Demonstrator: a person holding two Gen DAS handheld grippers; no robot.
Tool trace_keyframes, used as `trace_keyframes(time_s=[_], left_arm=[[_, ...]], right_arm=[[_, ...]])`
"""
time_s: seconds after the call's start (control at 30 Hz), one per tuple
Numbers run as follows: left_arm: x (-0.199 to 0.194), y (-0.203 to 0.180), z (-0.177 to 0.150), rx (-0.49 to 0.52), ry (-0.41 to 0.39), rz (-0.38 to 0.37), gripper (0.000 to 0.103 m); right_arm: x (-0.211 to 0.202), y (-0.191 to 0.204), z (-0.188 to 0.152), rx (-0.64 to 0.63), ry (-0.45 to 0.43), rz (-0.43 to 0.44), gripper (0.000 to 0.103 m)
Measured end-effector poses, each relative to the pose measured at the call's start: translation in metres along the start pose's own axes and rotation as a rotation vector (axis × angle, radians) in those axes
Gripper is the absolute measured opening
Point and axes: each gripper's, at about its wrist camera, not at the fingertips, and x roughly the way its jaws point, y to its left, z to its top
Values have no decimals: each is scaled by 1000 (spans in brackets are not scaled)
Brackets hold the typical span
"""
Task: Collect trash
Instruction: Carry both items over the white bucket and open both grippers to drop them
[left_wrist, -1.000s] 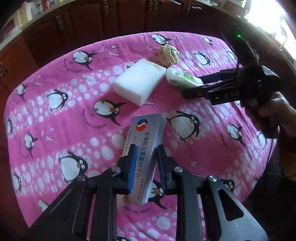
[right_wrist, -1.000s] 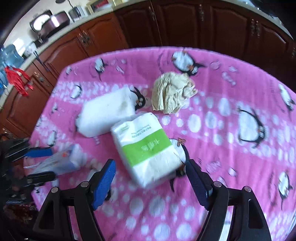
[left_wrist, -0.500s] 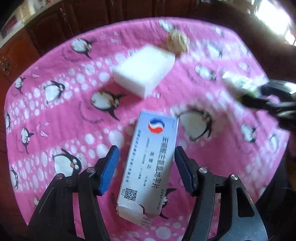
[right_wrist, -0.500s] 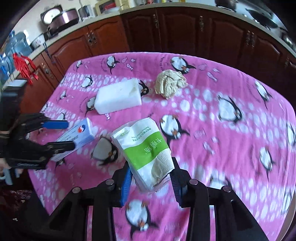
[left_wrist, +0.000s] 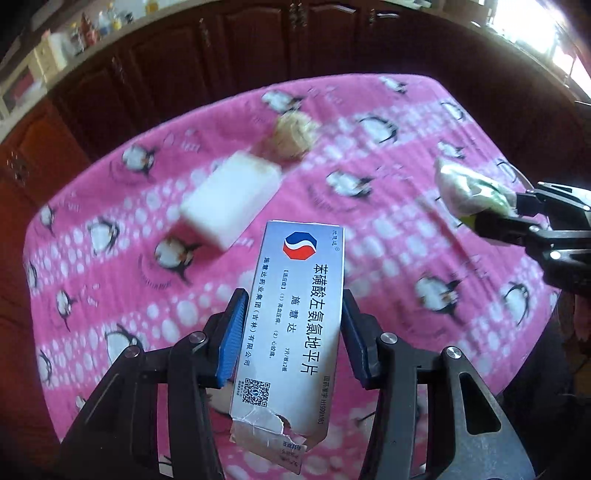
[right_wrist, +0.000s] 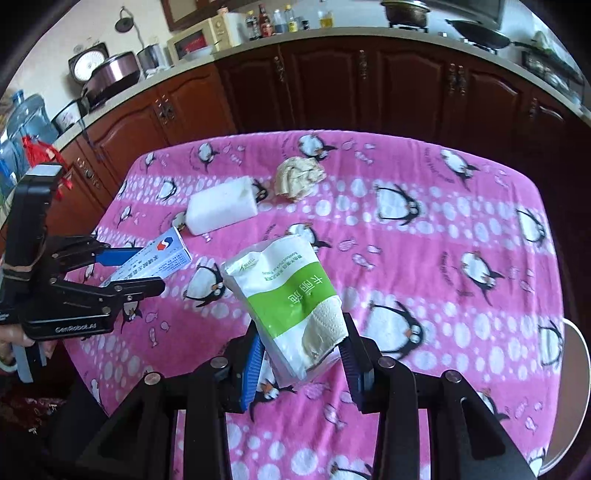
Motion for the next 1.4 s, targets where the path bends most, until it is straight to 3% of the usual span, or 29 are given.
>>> trace_keyframes(time_s=[0.43, 0.53, 0.7, 0.77, 0.87, 0.93, 1.07, 1.17, 1.27, 1.4], left_arm=[[-13, -102, 51, 108, -74, -66, 46], [-14, -132, 66, 150, -88, -85, 37], [-9, -175, 89, 198, -93, -158, 37], [-2, -185, 96, 210, -72, -185, 30], [8, -184, 104, 163, -20, -253, 29], [12, -180, 103, 128, 7, -261, 30], [28, -171, 87, 31, 96, -266, 57], [43, -165, 71, -64, 177, -306, 57], [53, -157, 51, -169, 235, -294, 62], [61, -161, 33, -209, 270, -301, 62]], right_arm=[[-69, -73, -29, 129, -88, -123, 37], [-87, -100, -43, 183, -101, -162, 37], [-115, -142, -66, 268, -123, -224, 37], [-124, -160, -76, 315, -123, -239, 37], [-134, -176, -89, 363, -129, -244, 37], [-138, -185, -97, 382, -129, -240, 37], [-138, -194, -107, 398, -117, -243, 37], [-132, -198, -108, 408, -115, -228, 37], [-127, -196, -109, 402, -112, -209, 37], [-124, -192, -109, 378, -111, -208, 37]])
